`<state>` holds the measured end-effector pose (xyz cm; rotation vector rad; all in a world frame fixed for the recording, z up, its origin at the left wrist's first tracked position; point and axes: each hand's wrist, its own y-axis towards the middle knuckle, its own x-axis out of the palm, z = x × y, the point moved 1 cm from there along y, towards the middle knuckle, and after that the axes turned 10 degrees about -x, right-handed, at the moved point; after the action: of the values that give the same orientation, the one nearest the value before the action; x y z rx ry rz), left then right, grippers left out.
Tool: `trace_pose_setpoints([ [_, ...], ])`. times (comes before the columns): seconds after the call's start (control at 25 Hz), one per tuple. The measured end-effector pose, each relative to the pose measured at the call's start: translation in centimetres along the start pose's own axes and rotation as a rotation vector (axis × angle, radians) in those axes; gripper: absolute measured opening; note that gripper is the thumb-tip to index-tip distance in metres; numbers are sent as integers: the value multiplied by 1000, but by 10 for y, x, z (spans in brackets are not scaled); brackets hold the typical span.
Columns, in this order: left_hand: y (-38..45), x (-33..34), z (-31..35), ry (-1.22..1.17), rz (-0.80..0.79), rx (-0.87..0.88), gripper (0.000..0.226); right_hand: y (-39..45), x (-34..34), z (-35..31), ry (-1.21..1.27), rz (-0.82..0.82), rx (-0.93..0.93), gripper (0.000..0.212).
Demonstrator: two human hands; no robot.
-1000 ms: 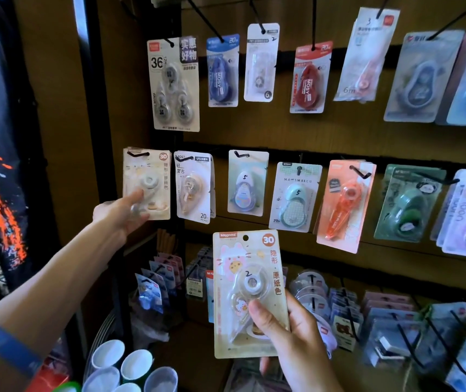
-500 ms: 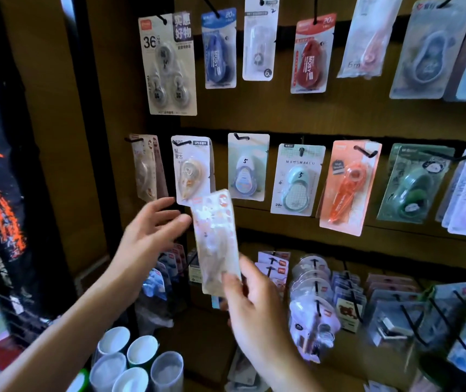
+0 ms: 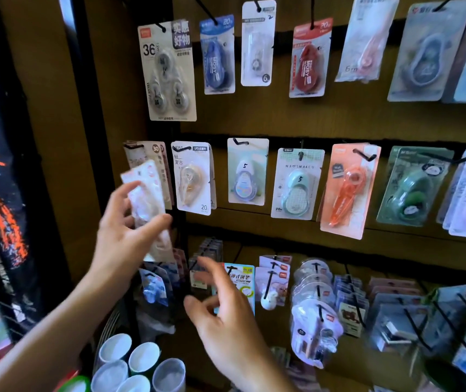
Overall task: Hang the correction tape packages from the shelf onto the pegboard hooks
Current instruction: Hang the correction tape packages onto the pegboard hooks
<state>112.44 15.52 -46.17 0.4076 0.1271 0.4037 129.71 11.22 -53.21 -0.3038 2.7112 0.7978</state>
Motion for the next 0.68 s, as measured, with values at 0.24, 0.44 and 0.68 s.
trace_pose_setpoints([
  [0.24,70,-22,17,380,120,-97,87,-21,-16,33,34,26,165,55],
  [0.44,90,-13,21,411,121,-107,88,-22,-25,42,31,16,209,50],
  [0.68,96,-12,18,400,160,-82,84,-28,-23,42,44,-9,231,44],
])
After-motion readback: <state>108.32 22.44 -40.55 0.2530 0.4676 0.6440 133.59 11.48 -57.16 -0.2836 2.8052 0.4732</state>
